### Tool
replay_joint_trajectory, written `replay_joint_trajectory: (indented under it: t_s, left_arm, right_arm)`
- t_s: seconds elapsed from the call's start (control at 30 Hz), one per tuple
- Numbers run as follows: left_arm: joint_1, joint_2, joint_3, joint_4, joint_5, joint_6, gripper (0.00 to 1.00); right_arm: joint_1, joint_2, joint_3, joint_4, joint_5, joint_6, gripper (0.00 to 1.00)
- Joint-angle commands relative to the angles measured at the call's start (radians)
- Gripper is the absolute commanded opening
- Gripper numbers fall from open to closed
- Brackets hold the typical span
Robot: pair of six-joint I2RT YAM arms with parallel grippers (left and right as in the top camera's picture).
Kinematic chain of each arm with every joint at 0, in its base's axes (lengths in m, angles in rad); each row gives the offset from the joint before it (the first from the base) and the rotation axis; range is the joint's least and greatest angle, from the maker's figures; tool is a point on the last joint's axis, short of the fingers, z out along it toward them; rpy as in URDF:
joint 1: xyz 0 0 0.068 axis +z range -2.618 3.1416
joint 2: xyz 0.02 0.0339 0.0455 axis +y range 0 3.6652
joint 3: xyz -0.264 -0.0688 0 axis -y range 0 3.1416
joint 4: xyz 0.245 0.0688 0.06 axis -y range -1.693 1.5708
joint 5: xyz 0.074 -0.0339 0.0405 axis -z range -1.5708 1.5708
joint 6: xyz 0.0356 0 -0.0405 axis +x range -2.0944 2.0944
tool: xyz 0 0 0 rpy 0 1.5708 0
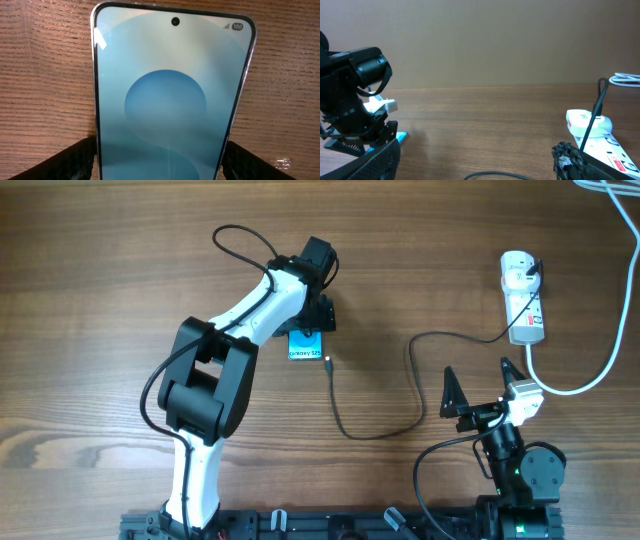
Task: Plug charger to phone and switch on socket
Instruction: 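Close the left gripper on the phone's top end, then lift the phone and tilt it upright with the left gripper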
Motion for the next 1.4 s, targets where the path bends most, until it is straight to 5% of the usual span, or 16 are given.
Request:
replay_joint_trajectory:
  t_s: [0.0,0.17,0.4,0.83,1.37]
  left_arm:
    - [-0.001,0.071,-0.047,-0.003,0.036,0.014,0.85]
    - [-0.001,0.071,-0.047,-0.004,0.036,0.054,0.79]
    - [-0.001,0.071,-0.047,0.007,0.036,0.054,0.89]
    - [0.017,0.061,-0.038,-0.016,0.036,0.077,0.70]
    - [0.027,-0.096,-0.036,-0.061,0.035,0.077,0.71]
  right_arm:
    - [0.004,-0.006,-0.002,0.004,0.009,-0.006,1.00]
    - [0.004,-0.006,-0.002,0.004,0.009,-0.006,1.00]
    - [0.004,-0.006,-0.002,0.004,0.009,-0.005,1.00]
    - [0.004,-0.006,-0.002,0.004,0.009,-0.005,1.00]
    - [0.004,-0.006,-0.002,0.004,0.009,-0.006,1.00]
